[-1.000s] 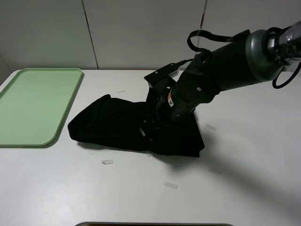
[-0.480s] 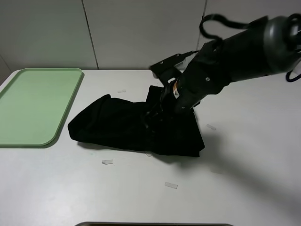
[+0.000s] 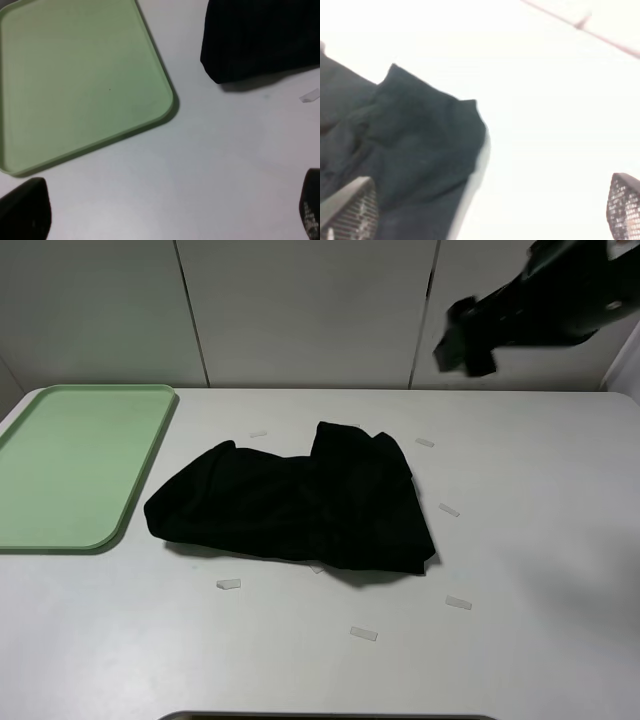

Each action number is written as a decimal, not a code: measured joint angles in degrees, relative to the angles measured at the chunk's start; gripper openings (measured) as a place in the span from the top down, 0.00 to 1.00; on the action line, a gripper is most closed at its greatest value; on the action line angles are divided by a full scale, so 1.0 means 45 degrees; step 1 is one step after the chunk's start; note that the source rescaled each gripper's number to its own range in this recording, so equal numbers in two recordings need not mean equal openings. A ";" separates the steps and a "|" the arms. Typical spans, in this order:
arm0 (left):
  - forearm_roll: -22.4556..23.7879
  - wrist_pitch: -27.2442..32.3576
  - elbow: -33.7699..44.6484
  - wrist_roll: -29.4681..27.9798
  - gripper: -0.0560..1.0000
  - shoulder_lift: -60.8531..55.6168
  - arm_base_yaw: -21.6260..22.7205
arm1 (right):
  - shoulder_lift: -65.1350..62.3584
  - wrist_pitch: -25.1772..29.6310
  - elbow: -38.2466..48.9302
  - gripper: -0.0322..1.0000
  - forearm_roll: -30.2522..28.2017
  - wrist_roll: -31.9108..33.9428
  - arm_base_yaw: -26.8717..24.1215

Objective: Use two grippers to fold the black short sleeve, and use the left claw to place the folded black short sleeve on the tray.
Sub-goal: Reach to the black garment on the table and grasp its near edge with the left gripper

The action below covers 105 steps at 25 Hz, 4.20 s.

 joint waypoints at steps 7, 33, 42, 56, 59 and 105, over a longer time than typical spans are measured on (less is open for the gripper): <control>0.0000 0.0000 0.0000 0.0000 0.00 0.0000 0.0000 | -0.4019 0.1619 0.0009 0.00 0.0091 -0.1576 -0.1459; 0.0000 -0.0013 0.0000 0.0000 0.00 0.0000 0.0000 | -1.5597 0.3379 0.4553 0.00 0.3613 -0.3267 -0.4595; 0.0000 -0.0013 0.0000 0.0000 0.00 0.0000 0.0000 | -1.5597 0.5130 0.5458 0.00 0.3814 -0.3334 -0.4595; 0.0000 -0.0013 0.0000 0.0000 0.00 0.0000 0.0000 | -1.5597 0.4724 0.6650 0.00 0.3814 -0.3370 -0.4595; 0.0000 -0.0013 0.0000 0.0000 0.00 0.0000 0.0000 | -1.5597 0.4715 0.6650 0.00 0.3814 -0.3370 -0.4595; -0.4385 -0.1263 -0.0098 -0.0802 0.07 0.4400 -0.0571 | -1.5597 0.4700 0.6650 0.00 0.3814 -0.3370 -0.4595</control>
